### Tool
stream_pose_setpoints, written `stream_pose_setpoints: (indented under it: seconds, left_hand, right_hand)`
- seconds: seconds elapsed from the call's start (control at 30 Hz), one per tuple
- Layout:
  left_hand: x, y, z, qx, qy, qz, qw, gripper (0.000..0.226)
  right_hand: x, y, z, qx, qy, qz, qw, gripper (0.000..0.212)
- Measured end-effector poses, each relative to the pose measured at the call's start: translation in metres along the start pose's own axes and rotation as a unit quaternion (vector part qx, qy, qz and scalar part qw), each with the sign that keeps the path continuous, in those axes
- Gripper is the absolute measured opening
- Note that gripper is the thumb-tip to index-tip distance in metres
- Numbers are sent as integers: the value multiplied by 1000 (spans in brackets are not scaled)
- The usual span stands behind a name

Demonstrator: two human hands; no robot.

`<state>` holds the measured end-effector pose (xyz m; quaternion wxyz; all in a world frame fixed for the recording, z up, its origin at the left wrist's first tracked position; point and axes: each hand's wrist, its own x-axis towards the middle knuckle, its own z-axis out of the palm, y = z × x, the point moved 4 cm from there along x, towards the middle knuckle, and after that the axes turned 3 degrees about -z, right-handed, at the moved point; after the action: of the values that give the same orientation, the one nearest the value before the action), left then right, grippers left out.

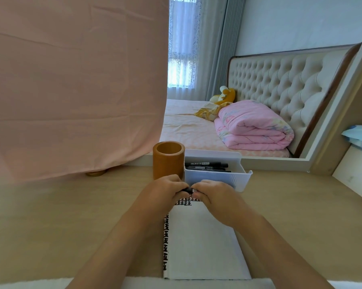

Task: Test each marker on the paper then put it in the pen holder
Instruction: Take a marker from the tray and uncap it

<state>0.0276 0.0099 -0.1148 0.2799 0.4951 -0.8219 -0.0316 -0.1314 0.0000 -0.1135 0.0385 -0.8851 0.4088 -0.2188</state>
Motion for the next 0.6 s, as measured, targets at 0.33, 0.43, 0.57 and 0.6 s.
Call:
stream_pose_setpoints:
  seconds: [0.33, 0.43, 0.57, 0.6]
  left_hand:
    - [1, -8, -5, -76, -45, -51, 995, 19]
    - [-3, -12, -12, -22, -21, -18, 999, 18]
    - [-12, -49, -30, 25, 40, -82, 996, 21]
    - [-14, -59, -29, 30, 44, -104, 993, 23]
  right_hand:
    - [-1, -11, -8, -153, 102, -127, 975, 20]
    - [-2, -2, -3, -68, 43, -33, 996, 30]
    - [-6, 21, -3, 6, 0, 34, 999, 28]
    - [-6, 23, -3, 31, -1, 37, 999, 26]
